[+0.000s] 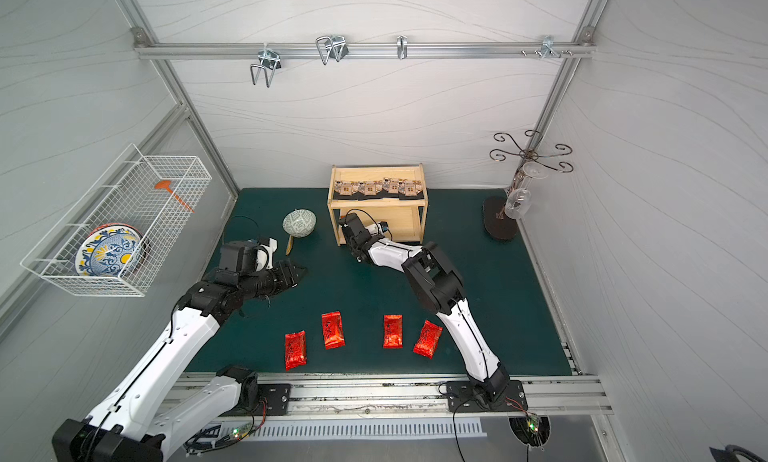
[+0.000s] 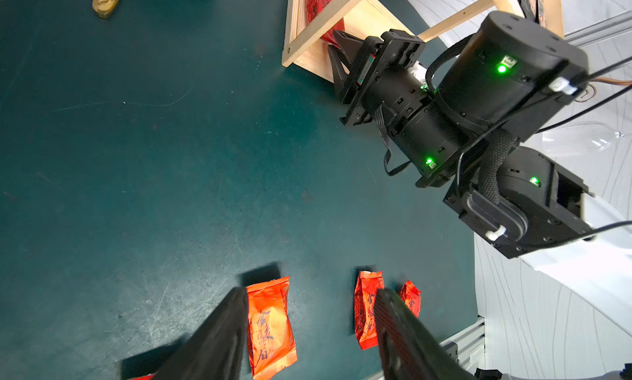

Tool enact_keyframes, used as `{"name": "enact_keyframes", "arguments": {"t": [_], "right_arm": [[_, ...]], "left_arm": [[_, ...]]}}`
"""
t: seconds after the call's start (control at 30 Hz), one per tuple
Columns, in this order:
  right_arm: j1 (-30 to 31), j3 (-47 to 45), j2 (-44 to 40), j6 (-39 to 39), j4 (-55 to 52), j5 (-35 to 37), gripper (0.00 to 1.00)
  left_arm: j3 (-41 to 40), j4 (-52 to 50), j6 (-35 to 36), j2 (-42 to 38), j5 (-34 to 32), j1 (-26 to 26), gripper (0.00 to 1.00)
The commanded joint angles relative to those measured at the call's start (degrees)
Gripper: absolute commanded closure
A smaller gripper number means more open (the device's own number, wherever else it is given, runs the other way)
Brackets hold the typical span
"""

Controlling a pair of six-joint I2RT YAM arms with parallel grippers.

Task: Place the tea bags on the shelf by color
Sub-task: Place the tea bag on the shelf, then move the tea bag to the center of the board.

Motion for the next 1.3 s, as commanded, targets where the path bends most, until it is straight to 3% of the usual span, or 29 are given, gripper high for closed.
{"name": "enact_keyframes", "arguments": {"t": [0.0,0.37,0.6,0.73,0.87,1.0,1.13,1.27], "right_arm": [[0.5,-0.8,1.0,-1.1,1.6,-1.3,0.80],[0.7,-2.2,0.4,-1.8,1.9,-2.8,0.78],[0.4,-6.8,-3.0,-5.7,4.9,-6.3,0.59],[0.5,-11.9,-8.4,-14.2,6.8,-10.9,0.47],[0.6,-22.2,-15.2,-21.4,9.9,-17.1,0.45],[1.2,-29.6,-23.4,-37.3,8.6,-24.9,0.45],[6.3,-34.4,-33.8,-55.9,-1.0,-22.1,0.46],[12.0,-34.4,-37.6,-71.0,-14.0,-17.6,0.46]], "left_arm": [[-0.2,0.6,1.0,-0.5,0.3,0.3,0.36],[-0.1,0.4,1.0,-0.7,0.0,0.3,0.37],[0.3,-0.1,1.3,-0.8,-0.5,0.3,0.38],[1.0,-0.7,1.7,-1.4,-1.3,0.4,0.38],[1.9,-2.1,2.4,-1.3,-1.7,0.4,0.39],[1.6,-4.2,2.0,0.0,-1.4,0.3,0.40],[-1.0,-5.4,0.8,0.9,-1.0,0.4,0.39],[-3.6,-5.1,-1.7,3.2,2.4,0.3,0.39]]}}
